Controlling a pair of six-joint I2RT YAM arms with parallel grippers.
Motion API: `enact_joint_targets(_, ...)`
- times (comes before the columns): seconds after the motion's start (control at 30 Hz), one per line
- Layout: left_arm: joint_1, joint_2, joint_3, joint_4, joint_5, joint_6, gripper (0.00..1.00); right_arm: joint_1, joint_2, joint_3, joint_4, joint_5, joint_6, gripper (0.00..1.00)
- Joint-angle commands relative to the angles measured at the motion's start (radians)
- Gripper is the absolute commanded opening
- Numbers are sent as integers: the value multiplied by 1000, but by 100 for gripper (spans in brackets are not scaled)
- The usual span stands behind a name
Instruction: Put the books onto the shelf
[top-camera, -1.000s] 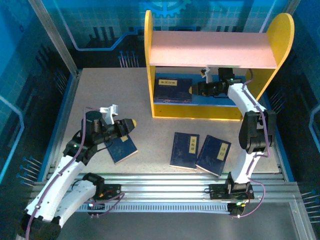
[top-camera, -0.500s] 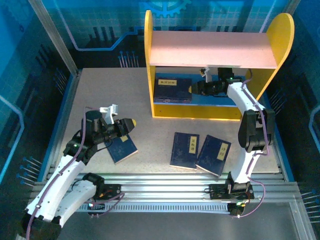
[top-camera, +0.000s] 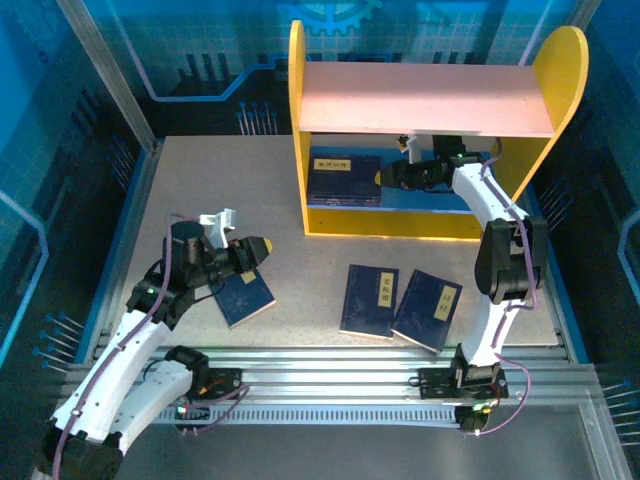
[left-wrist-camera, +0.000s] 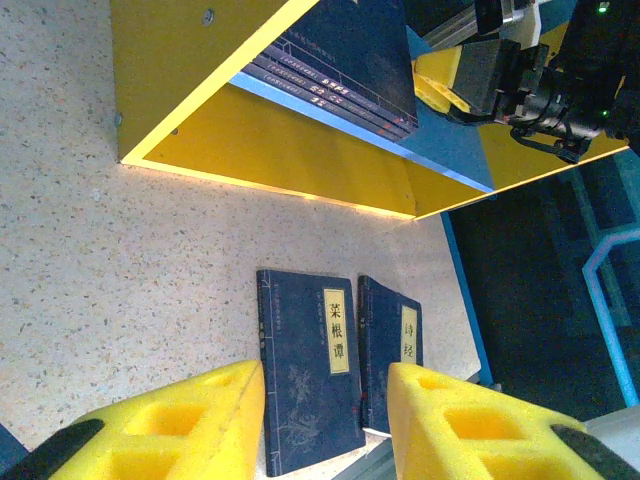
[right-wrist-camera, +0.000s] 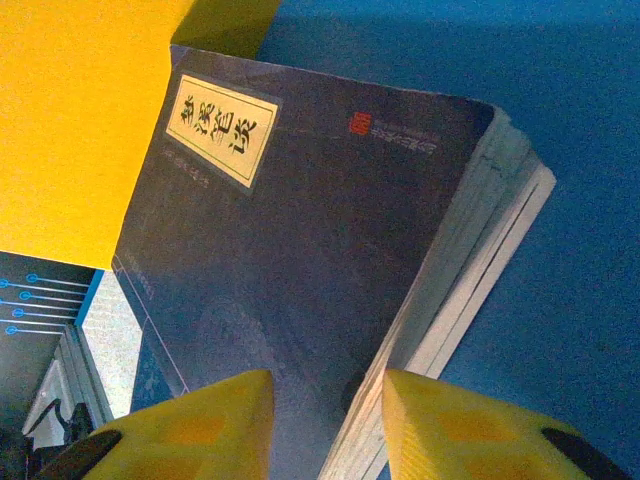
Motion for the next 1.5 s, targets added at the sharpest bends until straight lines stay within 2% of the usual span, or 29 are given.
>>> enact_joint_targets(0.0, 12, -2, 14, 15, 7, 17, 38, 21, 17, 40, -26, -22, -18, 35)
enact_joint_targets(0.53, 16, -11, 6, 13, 8, 17, 38, 27, 8, 38, -31, -11, -17, 38)
enact_joint_targets(0.77, 18, -25, 3, -5, 2, 21, 40, -11, -59, -34, 39, -22, 32, 42)
enact_joint_targets(1.07, 20, -31, -6, -14, -2, 21, 44, -50, -166, -112, 38, -1, 32, 44)
enact_joint_targets(1.23, 20, -33, -7, -38, -12, 18, 49, -56, -233, -193, 25, 56, 33, 44)
enact_joint_targets(1.47, 18, -29, -34, -43, -12, 4, 51, -57, -421, -434, 68, 144, 69, 44)
